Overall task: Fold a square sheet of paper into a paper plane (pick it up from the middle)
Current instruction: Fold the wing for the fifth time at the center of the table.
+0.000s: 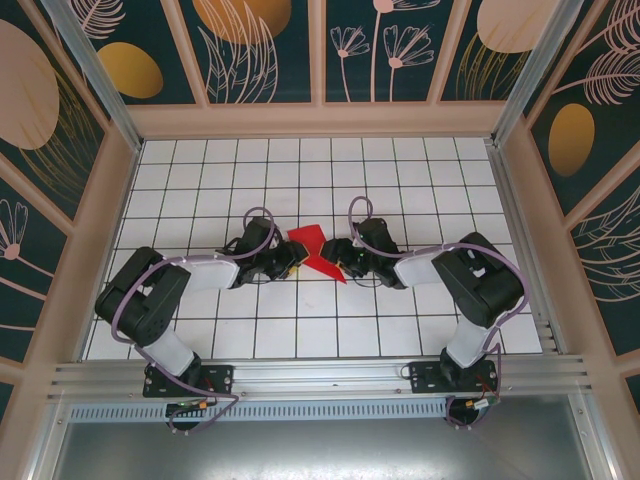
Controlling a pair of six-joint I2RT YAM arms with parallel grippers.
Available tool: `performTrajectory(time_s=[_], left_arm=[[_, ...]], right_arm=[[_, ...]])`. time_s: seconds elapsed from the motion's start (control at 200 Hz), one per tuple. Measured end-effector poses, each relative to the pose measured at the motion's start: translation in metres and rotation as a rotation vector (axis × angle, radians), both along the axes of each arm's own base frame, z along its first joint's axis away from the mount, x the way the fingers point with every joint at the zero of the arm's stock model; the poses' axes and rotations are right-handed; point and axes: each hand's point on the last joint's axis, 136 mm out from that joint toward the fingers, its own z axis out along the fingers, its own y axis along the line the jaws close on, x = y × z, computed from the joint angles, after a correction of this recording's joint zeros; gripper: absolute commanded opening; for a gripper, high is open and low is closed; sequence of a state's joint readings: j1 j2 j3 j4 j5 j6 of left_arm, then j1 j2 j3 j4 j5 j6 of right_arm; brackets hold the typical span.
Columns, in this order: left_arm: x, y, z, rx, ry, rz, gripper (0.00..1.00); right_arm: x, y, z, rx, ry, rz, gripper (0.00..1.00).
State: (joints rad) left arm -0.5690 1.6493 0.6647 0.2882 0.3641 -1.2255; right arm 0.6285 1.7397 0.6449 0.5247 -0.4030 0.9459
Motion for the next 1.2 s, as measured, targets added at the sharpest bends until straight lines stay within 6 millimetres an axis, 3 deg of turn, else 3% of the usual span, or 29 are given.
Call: performTrajectory(time_s=[0.29, 0.47, 0.58, 0.681, 0.896, 1.201], left_arm=[[0.002, -0.006, -0.004, -0.027, 0.007, -0.012, 0.34], [0.004, -0.008, -0.003, -0.041, 0.000, -0.012, 0.22], [0.004, -0.009, -0.002, -0.043, -0.005, -0.013, 0.13], [0.005, -0.009, -0.002, -0.044, -0.005, -0.013, 0.08], [0.010, -0.013, 0.005, -0.054, -0.019, -0.012, 0.08], [0.015, -0.016, 0.011, -0.057, -0.023, -0.013, 0.08]], right_arm=[[-0.001, -0.001, 0.000, 0.009, 0.007, 0.007, 0.55], [-0.002, -0.001, 0.001, 0.005, -0.014, 0.027, 0.55], [-0.003, -0.005, 0.004, -0.028, -0.055, 0.049, 0.61], [0.000, -0.008, 0.018, -0.061, -0.147, 0.078, 0.64], [-0.004, -0.017, 0.058, -0.132, -0.463, 0.172, 0.62], [-0.026, -0.010, 0.051, -0.403, -0.812, 0.351, 0.66]])
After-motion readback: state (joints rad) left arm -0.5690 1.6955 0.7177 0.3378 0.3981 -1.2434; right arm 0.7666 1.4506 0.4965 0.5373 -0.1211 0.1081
